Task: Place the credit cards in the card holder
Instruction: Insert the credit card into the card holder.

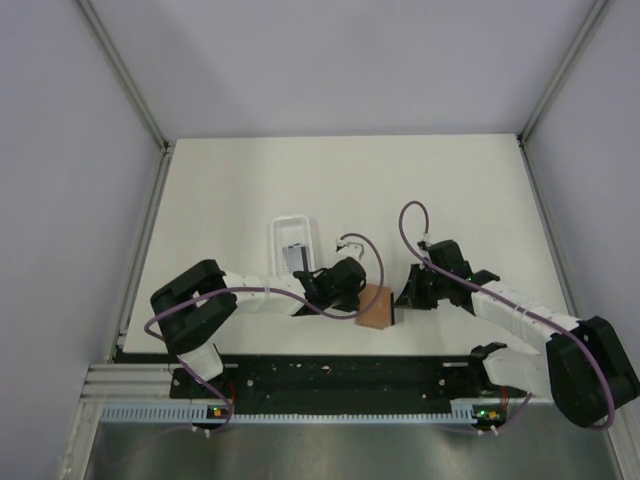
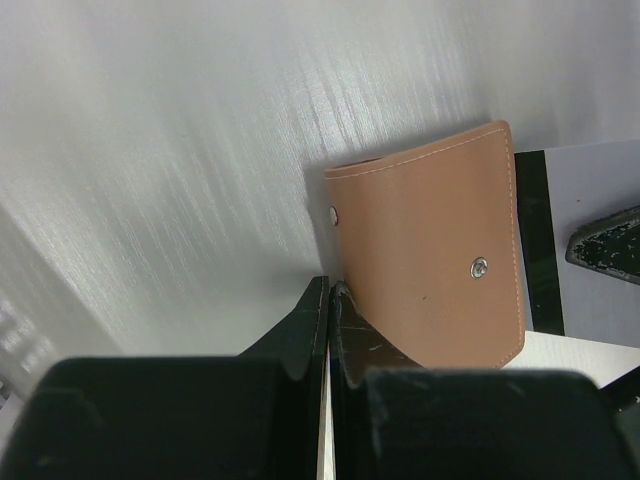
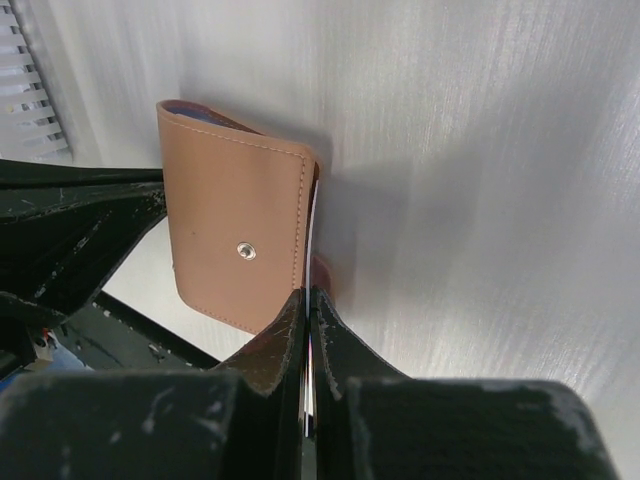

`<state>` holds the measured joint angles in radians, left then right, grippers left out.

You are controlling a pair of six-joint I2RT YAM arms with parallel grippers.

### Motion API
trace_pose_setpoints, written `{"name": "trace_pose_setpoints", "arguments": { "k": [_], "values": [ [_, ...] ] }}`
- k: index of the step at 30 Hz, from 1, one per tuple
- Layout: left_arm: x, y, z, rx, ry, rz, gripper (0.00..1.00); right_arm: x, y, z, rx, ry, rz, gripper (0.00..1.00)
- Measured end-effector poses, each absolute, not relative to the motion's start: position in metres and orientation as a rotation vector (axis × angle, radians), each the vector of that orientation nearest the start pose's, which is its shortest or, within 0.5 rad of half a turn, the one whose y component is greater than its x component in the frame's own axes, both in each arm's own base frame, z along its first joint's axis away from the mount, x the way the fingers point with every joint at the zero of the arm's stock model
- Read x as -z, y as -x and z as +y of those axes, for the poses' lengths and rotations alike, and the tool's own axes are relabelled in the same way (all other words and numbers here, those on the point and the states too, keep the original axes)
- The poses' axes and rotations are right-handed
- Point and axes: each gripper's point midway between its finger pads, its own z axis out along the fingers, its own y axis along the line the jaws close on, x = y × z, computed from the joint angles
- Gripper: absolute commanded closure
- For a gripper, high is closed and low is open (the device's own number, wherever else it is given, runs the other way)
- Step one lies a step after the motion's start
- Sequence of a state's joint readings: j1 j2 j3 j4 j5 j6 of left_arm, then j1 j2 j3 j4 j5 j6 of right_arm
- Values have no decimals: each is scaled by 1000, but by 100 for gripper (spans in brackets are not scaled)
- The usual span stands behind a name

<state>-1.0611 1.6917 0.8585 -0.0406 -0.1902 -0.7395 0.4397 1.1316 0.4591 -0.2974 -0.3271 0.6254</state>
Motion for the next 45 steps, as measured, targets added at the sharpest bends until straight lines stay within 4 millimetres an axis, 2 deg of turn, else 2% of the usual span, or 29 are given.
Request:
{"name": "trace_pose_setpoints", "arguments": {
  "k": [7,14,27,45],
  "values": [
    [-22,-200,-346,567,-315,2488,100,-41,-183,180,-859,-110,2646,100],
    [-22,-200,-348,580,-317,2486,100,-69,-185,189,-966,-86,2538,100],
    [-22,-198,-353,615,-324,2481,100,-96,-182,210,-1173,-70,2467,100],
    [-22,-195,-357,646,-339,2489,100,-99,-177,200,-1074,4,2520,100]
  ]
}}
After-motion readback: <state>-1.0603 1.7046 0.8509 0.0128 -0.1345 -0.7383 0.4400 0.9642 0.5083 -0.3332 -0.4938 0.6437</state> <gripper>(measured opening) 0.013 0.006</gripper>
